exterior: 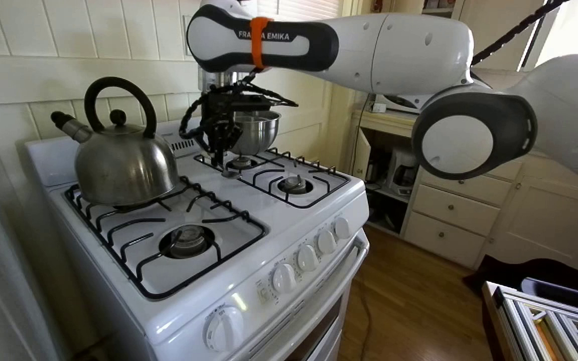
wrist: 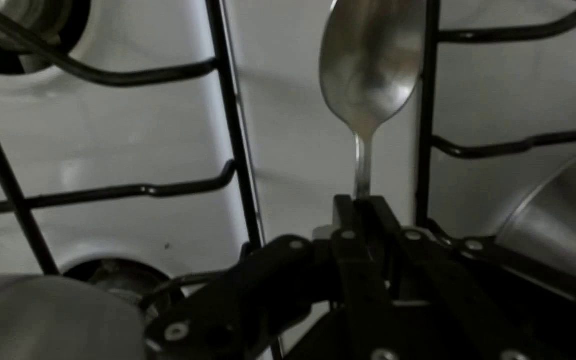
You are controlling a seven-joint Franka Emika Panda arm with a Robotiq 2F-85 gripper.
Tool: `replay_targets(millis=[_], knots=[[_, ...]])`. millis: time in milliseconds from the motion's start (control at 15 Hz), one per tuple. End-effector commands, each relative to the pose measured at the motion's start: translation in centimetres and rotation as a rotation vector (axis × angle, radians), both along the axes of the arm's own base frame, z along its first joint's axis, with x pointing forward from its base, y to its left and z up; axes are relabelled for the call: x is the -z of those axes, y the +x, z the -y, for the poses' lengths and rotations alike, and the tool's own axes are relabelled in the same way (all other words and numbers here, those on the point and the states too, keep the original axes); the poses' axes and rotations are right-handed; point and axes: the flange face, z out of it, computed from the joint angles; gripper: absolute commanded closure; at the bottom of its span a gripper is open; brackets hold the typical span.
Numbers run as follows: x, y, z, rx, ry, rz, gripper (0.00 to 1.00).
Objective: Put the small silver bowl in the other silva bowl and put the spoon in the small silver bowl
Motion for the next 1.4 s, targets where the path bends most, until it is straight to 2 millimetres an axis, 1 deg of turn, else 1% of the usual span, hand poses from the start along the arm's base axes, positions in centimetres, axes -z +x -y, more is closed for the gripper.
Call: replay_targets(millis=[0, 67, 133, 200, 333, 467, 667, 800, 933, 1000, 1067, 1333], knots=[[-5.3, -0.3, 0.3, 0.003, -0.039, 0.091, 0.97], [-6.4, -0.4, 0.5, 0.021, -0.044, 0.116, 0.97], [-7.9, -0.5, 1.0, 0.054, -0.053, 0.149, 0.97], [-9.4, -0.6, 1.8, 0.122, -0.068, 0.197, 0.97], [-12.3, -1.5, 4.2, 0.208, -0.065, 0.264, 0.97], [-14.0, -2.1, 6.4, 0.303, -0.080, 0.315, 0.97], [-15.2, -3.1, 10.1, 0.447, -0.124, 0.367, 0.97], [-14.7, -3.5, 12.6, 0.540, -0.165, 0.392, 0.97], [-12.9, -3.3, 14.3, 0.613, -0.240, 0.400, 0.97], [-11.6, -3.1, 15.0, 0.651, -0.281, 0.399, 0.97], [-10.6, -3.0, 15.5, 0.682, -0.323, 0.396, 0.97], [-5.5, -2.6, 16.7, 0.812, -0.485, 0.352, 0.97]])
